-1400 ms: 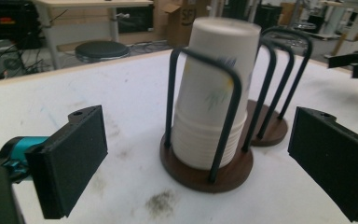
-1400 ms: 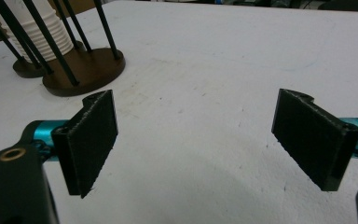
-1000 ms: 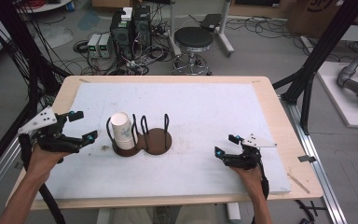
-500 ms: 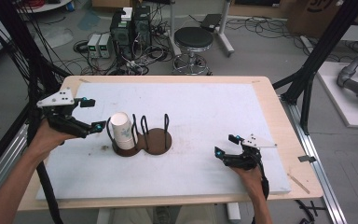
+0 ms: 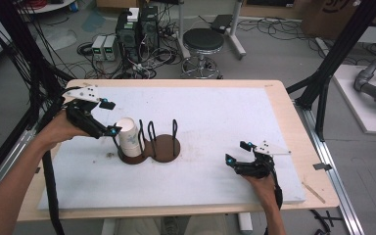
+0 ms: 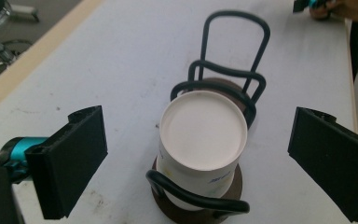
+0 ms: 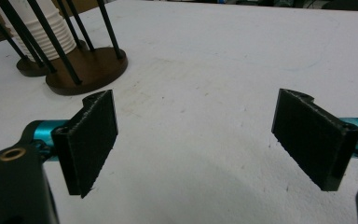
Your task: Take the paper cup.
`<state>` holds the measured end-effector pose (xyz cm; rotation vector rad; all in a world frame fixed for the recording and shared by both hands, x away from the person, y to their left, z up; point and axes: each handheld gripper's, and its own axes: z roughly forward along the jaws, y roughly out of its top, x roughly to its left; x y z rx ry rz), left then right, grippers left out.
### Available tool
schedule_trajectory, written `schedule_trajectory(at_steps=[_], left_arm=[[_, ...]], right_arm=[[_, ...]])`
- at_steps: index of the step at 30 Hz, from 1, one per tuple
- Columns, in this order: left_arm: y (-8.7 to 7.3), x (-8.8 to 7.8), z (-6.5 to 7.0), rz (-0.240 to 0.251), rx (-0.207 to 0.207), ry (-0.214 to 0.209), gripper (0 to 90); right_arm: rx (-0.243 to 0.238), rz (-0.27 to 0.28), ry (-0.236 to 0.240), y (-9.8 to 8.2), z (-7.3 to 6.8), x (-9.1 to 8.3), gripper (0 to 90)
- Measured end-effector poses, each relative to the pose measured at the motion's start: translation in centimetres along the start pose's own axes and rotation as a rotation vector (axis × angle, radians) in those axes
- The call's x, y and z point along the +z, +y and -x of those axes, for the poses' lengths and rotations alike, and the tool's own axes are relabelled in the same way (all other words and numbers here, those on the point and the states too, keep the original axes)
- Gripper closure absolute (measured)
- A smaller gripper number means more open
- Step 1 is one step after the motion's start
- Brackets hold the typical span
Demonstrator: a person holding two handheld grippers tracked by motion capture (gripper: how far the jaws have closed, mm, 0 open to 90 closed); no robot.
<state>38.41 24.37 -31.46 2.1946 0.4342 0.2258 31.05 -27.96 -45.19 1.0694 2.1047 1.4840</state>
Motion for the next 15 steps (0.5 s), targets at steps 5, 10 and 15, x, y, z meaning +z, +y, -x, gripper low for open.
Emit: schedule_trajectory(at_steps=[5,10,15], left_arm=[[1.1,1.3,-0.5,-0.094,0.037,-0.031,4.4],[2.2,2.4,-0.8,-0.175,0.071,-0.065,4.5],[2.6,3.4,-0.9,-0.235,0.101,-0.094,4.5]], right_arm=[[-0.001,-0.001,0.001,0.0,0.0,0.0,14.7],[0.001,-0.002,0.0,0.0,0.1,0.1,14.7],[-0.001,0.0,0.0,0.0,0.0,0.0,14.7]])
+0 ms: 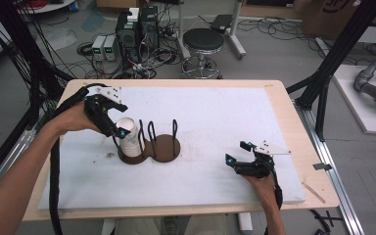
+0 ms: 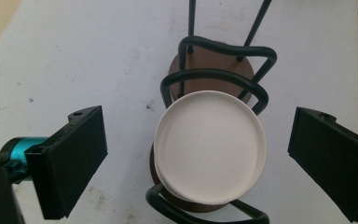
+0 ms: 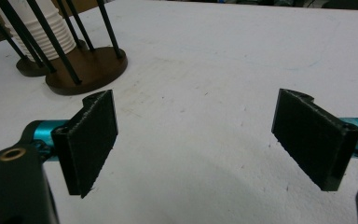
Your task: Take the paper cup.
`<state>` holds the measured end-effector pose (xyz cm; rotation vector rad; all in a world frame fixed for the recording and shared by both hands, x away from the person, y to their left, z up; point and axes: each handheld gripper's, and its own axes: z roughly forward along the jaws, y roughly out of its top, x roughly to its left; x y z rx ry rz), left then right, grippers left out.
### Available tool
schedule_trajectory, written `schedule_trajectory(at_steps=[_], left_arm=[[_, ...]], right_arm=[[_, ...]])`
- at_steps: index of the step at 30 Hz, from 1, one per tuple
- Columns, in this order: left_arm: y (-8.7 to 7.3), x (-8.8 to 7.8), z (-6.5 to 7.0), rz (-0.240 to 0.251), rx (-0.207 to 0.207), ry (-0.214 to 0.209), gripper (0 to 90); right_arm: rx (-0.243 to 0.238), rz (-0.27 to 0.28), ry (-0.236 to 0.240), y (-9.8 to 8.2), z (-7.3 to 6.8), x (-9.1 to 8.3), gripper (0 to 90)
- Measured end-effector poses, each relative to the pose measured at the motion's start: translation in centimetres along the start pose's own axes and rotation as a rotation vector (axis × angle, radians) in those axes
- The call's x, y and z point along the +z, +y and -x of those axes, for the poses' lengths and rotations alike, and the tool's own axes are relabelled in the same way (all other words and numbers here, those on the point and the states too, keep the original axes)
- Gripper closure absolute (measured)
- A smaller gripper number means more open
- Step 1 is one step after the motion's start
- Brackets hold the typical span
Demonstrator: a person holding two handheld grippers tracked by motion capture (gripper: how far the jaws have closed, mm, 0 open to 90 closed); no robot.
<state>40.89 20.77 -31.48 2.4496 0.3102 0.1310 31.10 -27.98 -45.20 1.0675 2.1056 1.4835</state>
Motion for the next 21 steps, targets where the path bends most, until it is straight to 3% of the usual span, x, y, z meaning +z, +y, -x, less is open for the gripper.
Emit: schedule_trajectory(at_steps=[8,21], left_arm=[[0.0,1.1,-0.4,-0.074,0.016,-0.017,4.5],[-0.3,2.5,-0.4,-0.128,0.019,-0.028,4.5]], right_arm=[[0.002,0.0,0.002,0.0,0.0,0.0,14.7],[0.006,-0.002,0.006,0.0,0.0,0.0,14.7]])
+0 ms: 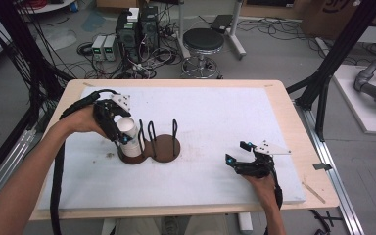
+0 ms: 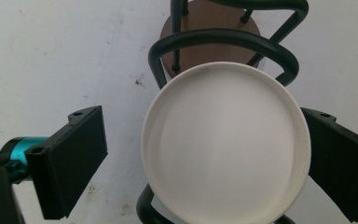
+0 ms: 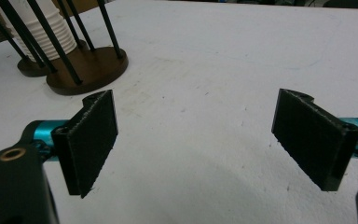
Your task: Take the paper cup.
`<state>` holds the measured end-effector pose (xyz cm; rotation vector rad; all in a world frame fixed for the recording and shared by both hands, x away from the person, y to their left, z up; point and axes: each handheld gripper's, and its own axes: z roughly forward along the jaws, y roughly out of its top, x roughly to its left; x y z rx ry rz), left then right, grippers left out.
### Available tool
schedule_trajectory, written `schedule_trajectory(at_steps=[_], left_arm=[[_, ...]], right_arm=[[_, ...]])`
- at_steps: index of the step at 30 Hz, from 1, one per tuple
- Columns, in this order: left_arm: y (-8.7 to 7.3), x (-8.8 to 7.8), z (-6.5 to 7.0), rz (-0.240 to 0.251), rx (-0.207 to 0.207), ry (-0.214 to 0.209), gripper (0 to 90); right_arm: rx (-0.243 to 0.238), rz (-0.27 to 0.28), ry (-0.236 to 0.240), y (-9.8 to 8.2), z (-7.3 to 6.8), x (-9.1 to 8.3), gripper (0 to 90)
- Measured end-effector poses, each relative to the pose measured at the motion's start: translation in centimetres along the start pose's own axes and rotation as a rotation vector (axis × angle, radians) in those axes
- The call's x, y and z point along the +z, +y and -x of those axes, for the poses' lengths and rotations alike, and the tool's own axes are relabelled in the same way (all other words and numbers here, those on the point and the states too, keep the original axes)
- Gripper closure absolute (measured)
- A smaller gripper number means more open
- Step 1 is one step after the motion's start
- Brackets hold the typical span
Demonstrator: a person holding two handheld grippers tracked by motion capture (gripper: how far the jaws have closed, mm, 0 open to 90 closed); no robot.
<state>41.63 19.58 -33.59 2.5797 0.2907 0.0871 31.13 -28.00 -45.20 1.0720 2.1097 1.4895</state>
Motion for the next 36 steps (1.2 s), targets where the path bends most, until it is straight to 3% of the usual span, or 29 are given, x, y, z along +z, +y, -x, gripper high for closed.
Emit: schedule_trajectory(at_steps=[2,4,11,24,36], left_arm=[[0.0,0.0,0.0,-0.003,0.004,-0.006,5.4],[-0.1,-0.1,0.0,-0.005,0.008,-0.02,21.4],[-0.3,-0.3,0.1,-0.008,0.001,-0.03,29.3],[-0.4,-1.0,0.1,0.015,-0.037,-0.022,30.7],[1.0,-4.3,0.4,0.039,-0.052,0.0,31.4]], right_arm=[[0.0,-0.001,0.0,0.0,0.0,0.0,14.7],[-0.002,-0.002,-0.002,0.0,0.0,0.0,14.7],[0.003,-0.006,-0.002,0.0,0.0,0.0,14.7],[-0.002,-0.007,-0.004,0.0,0.0,0.1,14.7],[0.0,-0.01,-0.004,0.0,0.0,0.1,14.7]])
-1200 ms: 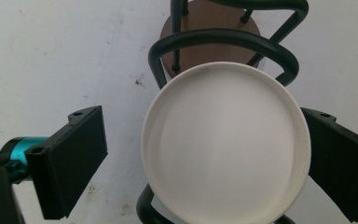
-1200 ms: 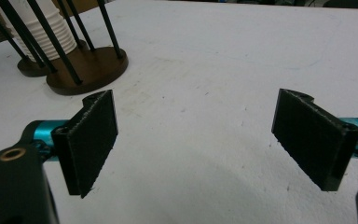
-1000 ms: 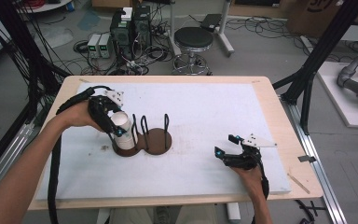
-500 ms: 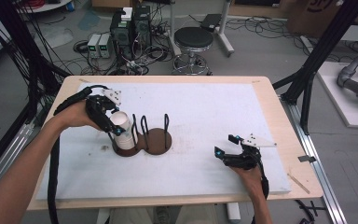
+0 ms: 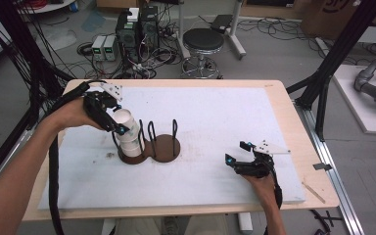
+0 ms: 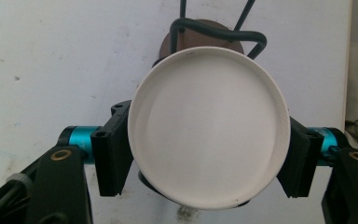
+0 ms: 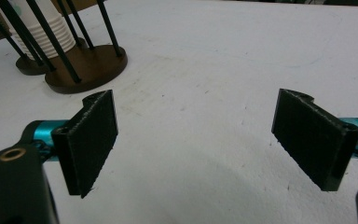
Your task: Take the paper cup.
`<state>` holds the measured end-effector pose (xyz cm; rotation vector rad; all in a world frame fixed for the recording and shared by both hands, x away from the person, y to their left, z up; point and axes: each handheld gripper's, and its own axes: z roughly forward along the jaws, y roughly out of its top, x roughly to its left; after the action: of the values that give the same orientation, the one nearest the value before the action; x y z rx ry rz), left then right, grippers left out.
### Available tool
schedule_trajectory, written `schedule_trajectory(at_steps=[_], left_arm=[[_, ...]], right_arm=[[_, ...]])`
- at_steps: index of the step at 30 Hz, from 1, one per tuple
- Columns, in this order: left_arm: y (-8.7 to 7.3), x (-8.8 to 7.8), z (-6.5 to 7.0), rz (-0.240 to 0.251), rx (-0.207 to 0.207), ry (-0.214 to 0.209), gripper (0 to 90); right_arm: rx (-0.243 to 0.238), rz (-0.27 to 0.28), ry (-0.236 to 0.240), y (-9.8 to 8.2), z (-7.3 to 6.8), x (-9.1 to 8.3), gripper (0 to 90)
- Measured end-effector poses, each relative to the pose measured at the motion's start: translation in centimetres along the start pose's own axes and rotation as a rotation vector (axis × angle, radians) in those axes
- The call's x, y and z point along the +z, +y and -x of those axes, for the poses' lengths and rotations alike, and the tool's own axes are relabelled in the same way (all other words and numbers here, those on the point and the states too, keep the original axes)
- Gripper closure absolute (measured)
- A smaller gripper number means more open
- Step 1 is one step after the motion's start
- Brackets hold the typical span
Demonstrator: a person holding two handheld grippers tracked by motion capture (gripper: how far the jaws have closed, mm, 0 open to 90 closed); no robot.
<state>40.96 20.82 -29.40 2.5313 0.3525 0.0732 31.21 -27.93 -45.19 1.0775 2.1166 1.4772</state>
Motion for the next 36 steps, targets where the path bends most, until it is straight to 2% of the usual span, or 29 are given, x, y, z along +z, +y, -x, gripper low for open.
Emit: schedule_trajectory(at_steps=[6,10,14,19,25,29,33,34,35,36], left_arm=[[1.1,-1.7,0.2,0.01,0.004,0.004,31.9],[2.2,-3.5,0.5,0.019,0.021,0.009,33.2],[2.9,-4.5,0.8,0.016,0.031,0.012,33.4],[3.1,-4.7,1.0,0.014,0.037,0.028,33.7],[3.0,-4.6,0.9,0.011,0.037,0.024,34.0],[2.3,-5.2,1.1,0.078,0.038,0.019,35.1],[1.6,-6.0,1.6,0.174,0.032,0.006,35.2],[1.6,-6.0,1.6,0.174,0.032,0.006,35.2],[1.3,-6.2,2.1,0.213,0.034,0.001,35.2],[1.2,-6.3,2.4,0.23,0.033,-0.009,35.2]], right_arm=[[0.002,-0.001,0.0,0.0,0.0,0.0,14.7],[0.004,-0.001,0.0,0.0,0.0,0.0,14.7],[0.005,-0.002,0.001,0.0,0.0,0.0,14.7],[0.004,-0.001,0.0,0.0,0.0,0.0,14.7],[0.003,0.002,0.0,0.0,0.0,0.0,14.7],[0.003,0.007,0.0,0.0,0.0,0.0,14.7],[0.0,0.021,-0.002,-0.1,0.0,-0.1,14.7],[0.01,0.02,-0.003,-0.1,0.0,-0.2,14.7],[0.008,0.024,0.0,-0.1,0.0,-0.2,14.7],[0.004,0.029,-0.001,-0.1,0.1,-0.2,14.7]])
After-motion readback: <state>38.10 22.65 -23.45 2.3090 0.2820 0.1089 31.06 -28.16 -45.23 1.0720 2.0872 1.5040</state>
